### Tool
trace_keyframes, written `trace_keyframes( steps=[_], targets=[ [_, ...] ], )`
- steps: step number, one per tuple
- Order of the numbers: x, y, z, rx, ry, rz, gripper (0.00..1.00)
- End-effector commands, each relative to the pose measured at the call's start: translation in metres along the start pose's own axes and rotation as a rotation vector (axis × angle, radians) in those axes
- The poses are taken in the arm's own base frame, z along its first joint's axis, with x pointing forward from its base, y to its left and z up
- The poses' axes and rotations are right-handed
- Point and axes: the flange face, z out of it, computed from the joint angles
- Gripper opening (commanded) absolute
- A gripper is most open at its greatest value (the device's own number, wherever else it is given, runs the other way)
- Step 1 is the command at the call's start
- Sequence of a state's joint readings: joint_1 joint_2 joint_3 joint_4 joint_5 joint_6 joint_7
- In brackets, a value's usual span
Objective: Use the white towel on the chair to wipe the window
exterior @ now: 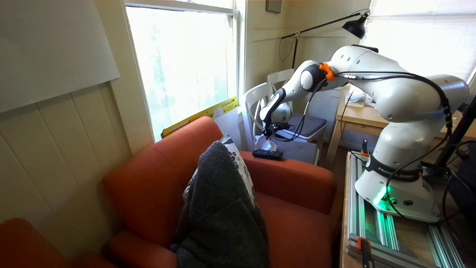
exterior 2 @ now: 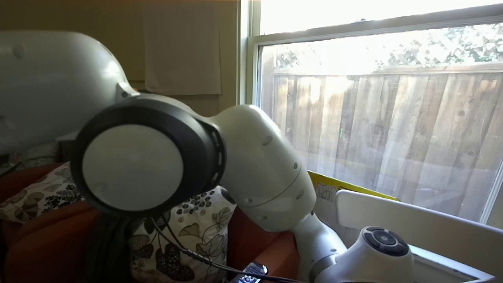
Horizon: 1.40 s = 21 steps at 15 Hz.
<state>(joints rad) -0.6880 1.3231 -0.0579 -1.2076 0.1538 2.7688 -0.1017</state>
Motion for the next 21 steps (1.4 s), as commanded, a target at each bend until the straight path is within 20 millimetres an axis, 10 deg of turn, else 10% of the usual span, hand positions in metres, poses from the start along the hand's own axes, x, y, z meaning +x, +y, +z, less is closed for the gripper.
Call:
trace_keyframes(
  steps=[1,8,9,14,21],
  targets=[
    [-0.010,0.027,-0.055,0.092,-0.078,0.044,0.01],
    [-0.028,0.062,-0.154,0.213,-0.132,0.135,0.01],
    [-0.006,0.064,-0.123,0.163,-0.111,0.124,0.04],
    [-0.019,0.056,-0.154,0.191,-0.142,0.128,0.01],
    [0.003,0.022,-0.296,0.287,-0.064,0.006,0.01]
  ],
)
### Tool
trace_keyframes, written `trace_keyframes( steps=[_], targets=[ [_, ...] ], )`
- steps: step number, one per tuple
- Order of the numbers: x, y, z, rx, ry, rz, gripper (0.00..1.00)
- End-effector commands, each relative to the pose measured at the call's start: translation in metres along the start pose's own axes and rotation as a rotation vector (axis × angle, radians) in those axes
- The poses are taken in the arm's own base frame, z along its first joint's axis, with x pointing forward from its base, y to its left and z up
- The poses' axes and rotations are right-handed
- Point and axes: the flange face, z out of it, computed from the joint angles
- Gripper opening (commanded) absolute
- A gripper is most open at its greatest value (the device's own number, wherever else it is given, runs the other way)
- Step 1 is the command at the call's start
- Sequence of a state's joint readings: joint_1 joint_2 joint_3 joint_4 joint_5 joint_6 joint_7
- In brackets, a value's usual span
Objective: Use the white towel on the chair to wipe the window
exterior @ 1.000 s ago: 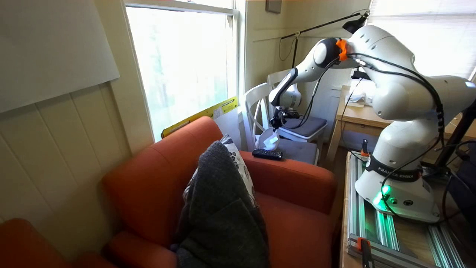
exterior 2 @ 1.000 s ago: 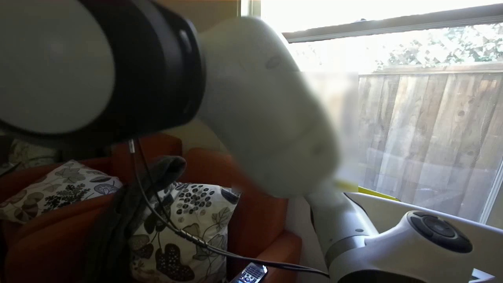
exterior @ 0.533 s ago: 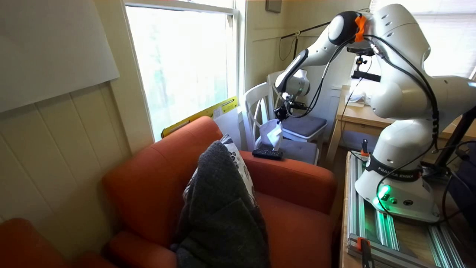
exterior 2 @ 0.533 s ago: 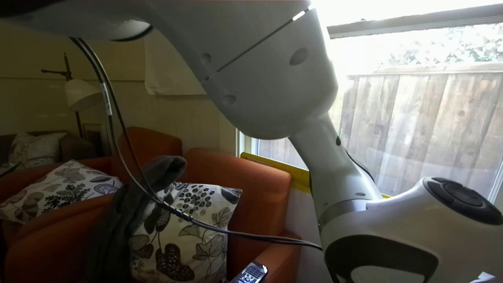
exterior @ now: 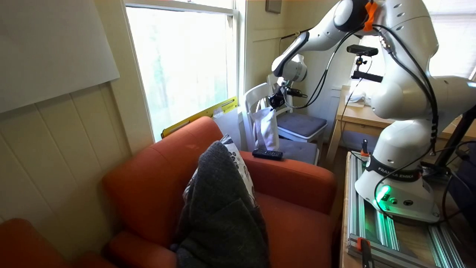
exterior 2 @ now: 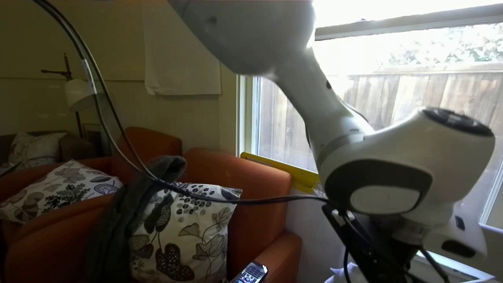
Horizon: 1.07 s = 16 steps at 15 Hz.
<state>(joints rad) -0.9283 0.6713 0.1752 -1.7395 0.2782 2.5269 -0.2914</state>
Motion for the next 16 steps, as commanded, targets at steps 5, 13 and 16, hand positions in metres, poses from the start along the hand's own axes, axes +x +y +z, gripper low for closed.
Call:
trace_keyframes(
  steps=[5,13,16],
  targets=[
    [-0.014,-0.051,-0.172,0.186,0.106,-0.025,0.01],
    [-0.027,-0.132,-0.244,0.526,0.256,-0.145,0.01],
    [-0.029,-0.171,-0.229,0.606,0.258,-0.200,0.01]
  ],
)
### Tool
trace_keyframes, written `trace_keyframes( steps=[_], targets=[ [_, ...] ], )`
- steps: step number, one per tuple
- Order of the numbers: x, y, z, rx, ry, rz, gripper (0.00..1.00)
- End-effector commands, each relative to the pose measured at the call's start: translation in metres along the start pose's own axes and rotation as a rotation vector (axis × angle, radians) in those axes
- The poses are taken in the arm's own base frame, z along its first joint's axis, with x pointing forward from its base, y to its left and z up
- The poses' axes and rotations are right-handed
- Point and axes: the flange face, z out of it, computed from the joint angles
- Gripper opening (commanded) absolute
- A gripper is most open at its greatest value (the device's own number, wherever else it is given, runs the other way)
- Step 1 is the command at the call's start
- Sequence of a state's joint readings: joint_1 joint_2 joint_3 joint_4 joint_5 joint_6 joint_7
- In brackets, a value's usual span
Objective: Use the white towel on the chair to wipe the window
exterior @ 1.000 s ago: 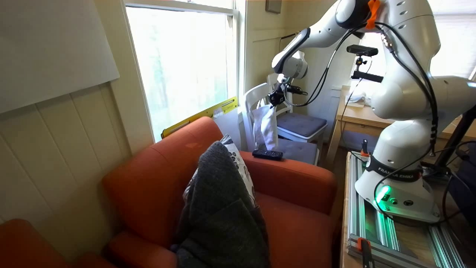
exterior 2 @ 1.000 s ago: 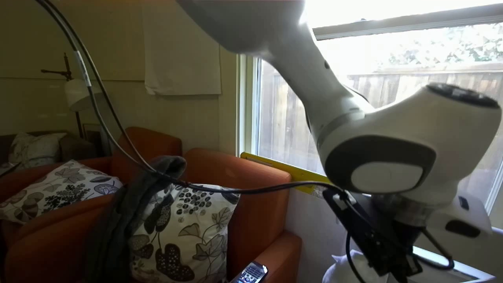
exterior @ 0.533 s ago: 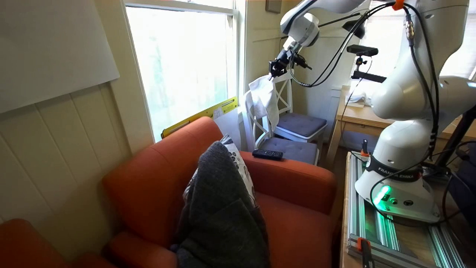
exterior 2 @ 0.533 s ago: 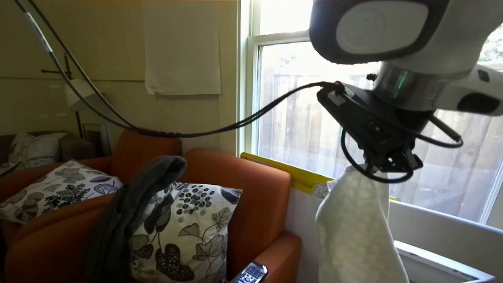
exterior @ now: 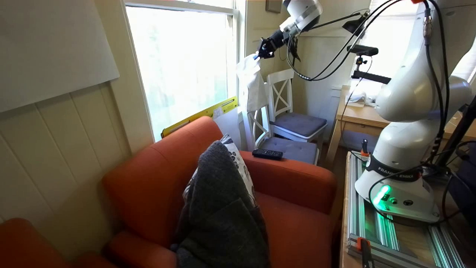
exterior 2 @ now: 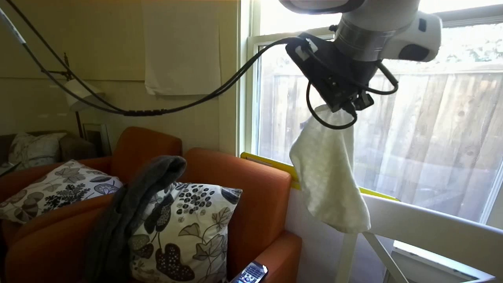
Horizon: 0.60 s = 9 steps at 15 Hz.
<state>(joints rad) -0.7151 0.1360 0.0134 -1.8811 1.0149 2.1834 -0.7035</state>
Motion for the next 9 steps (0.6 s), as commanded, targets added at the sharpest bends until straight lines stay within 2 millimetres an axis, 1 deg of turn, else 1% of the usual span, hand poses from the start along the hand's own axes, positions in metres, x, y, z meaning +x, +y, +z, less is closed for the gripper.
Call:
trace_keyframes(
  steps=[1,6,8,9],
  targets=[
    [-0.007,-0.032,0.032,0.114,0.006,-0.052,0.01],
    [-0.001,-0.090,0.085,0.267,0.090,-0.102,0.01],
    [0.005,-0.110,0.105,0.316,0.156,-0.115,0.01],
    [-0.006,-0.101,0.090,0.283,0.093,-0.100,0.04]
  ],
)
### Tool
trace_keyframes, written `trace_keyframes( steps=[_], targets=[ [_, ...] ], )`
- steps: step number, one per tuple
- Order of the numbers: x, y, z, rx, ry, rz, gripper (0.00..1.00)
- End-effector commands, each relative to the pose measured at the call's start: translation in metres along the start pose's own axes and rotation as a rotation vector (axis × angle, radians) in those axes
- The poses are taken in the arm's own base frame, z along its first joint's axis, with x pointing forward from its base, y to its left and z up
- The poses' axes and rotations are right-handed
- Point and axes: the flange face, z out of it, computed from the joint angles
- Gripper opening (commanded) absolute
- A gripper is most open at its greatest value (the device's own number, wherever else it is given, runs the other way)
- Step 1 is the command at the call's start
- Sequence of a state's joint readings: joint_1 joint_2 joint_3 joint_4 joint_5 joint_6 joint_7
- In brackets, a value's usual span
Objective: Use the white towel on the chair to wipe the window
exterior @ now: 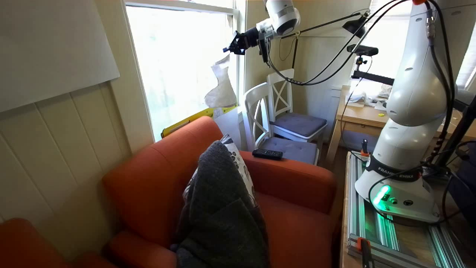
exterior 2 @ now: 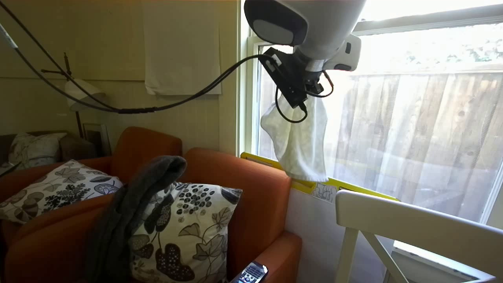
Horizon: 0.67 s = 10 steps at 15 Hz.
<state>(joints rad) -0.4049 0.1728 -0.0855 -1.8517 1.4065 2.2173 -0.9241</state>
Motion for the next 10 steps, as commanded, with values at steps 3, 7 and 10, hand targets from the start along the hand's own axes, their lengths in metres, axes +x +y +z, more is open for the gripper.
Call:
trace_keyframes(
  steps=[3,7,10],
  targets=[
    [0.003,-0.006,0.019,0.018,0.021,-0.015,0.04],
    [0.006,-0.002,0.016,0.012,0.029,-0.014,0.04],
    [0.006,-0.005,0.035,0.053,0.063,0.003,0.01]
  ],
)
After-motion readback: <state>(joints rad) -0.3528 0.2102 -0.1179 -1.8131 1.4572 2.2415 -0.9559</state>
